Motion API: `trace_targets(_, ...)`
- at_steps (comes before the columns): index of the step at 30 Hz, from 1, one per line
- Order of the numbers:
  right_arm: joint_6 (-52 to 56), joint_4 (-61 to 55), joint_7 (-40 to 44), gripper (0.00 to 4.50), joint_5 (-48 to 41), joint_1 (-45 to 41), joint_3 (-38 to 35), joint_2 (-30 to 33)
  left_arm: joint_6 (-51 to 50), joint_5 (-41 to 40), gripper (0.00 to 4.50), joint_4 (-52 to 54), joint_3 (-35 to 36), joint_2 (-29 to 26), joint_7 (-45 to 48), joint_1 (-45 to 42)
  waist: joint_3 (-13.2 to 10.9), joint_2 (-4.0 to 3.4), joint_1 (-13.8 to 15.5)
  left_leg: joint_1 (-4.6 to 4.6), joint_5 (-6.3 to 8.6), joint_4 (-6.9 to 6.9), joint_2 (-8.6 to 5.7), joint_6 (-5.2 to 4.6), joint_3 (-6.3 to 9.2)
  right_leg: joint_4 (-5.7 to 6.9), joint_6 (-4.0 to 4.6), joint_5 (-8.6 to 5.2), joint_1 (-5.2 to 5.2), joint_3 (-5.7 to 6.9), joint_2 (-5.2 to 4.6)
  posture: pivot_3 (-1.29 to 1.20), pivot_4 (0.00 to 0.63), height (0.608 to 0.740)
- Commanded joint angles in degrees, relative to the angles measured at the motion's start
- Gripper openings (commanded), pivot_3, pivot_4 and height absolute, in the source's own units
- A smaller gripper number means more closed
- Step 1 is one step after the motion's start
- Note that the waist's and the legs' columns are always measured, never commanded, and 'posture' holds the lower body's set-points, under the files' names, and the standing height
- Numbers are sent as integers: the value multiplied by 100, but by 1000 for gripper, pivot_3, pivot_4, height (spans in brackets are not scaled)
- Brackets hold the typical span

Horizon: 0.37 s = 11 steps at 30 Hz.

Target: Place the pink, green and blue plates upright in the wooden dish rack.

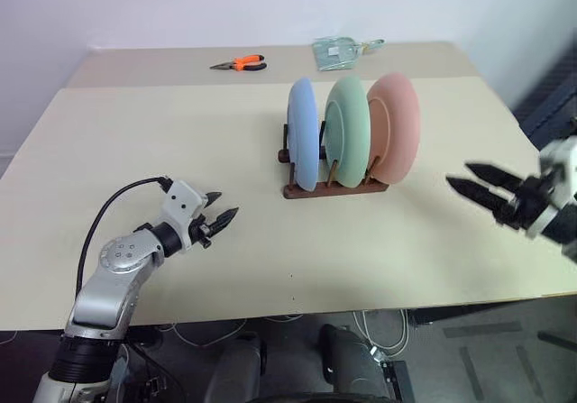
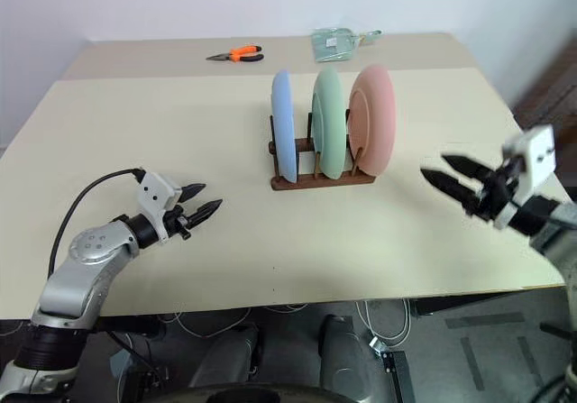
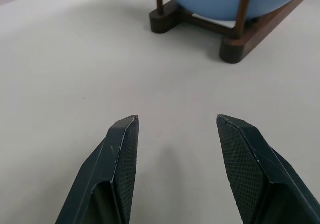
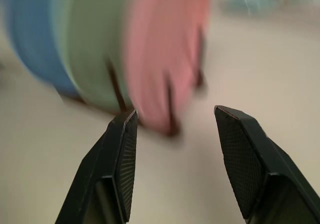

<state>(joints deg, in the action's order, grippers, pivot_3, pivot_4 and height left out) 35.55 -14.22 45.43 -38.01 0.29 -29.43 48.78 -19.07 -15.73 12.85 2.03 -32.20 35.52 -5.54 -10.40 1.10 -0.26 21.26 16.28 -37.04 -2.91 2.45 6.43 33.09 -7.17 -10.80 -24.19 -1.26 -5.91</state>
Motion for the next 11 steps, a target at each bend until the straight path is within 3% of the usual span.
trace_targets(1,-864,278,154,2455,604,-37,165,14,186,-38,2519,-29,347,-96,27,3,0,-2,-51,-2,0,0,2,0,1,1,0,0,0,1,1,0,150,740)
trace_targets(11,-1886,1288,115,2455,1359,-636,969,-439,205,55,2519,151,458,62,-183,344,1,0,-28,3,0,-7,2,1,3,0,7,6,0,0,2,0,150,740)
